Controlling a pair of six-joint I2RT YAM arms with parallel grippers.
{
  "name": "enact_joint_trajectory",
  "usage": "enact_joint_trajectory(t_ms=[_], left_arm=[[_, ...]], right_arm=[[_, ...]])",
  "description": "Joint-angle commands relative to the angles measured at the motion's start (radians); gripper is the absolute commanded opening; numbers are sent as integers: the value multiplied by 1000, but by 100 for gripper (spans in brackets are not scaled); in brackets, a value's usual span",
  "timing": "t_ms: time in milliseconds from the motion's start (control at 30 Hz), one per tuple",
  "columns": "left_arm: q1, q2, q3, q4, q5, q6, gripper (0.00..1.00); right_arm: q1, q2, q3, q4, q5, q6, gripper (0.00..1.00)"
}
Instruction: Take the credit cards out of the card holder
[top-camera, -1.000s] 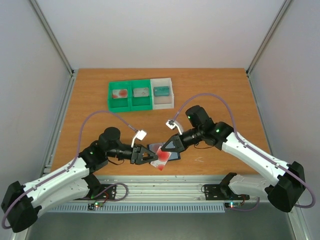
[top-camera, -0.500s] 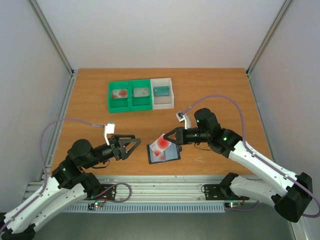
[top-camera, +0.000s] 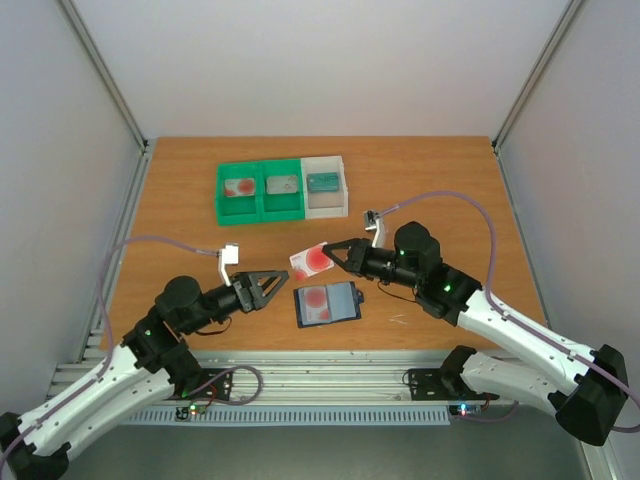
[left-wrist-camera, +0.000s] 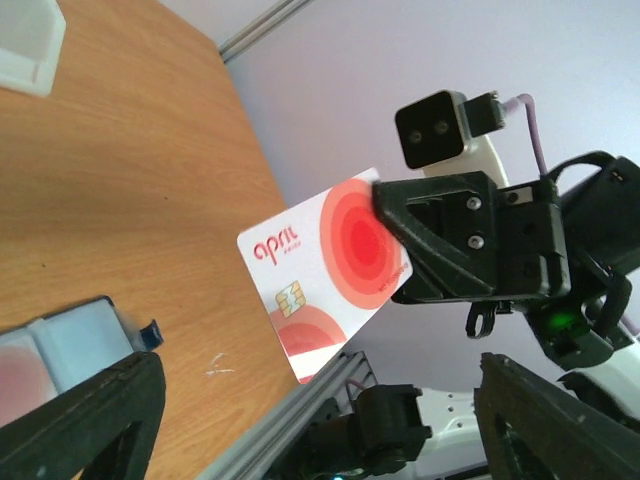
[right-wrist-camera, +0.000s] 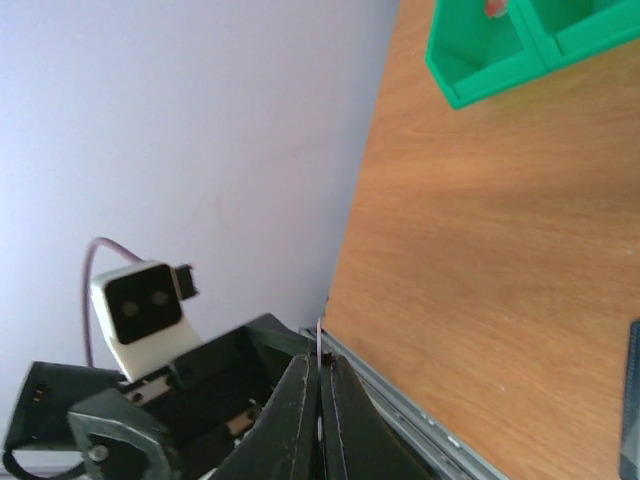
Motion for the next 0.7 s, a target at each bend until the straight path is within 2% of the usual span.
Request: enact_joint_trajectory(t_ms=[0,133,433,500,600,667], left_arm=[[-6,60,-37,231,30,-78,83],[-5,113,-40,321,55,-112,69],[-5,227,-82,575,121,-230,41],[-6,237,-96,628,119,-252,30],[-4,240,-106,633,101,-265,8],[-5,238,-112,635,94,-263,1]], right_arm=[[27,-24,-24,148,119,83,1],[42,-20,-43,212,121,130,1],[65,-19,-52,224,150,132,1],[67,-22,-52,223,153,132,1],[68,-26,-58,220,162,127,1],[68,-25,-62,207,169,128,1]])
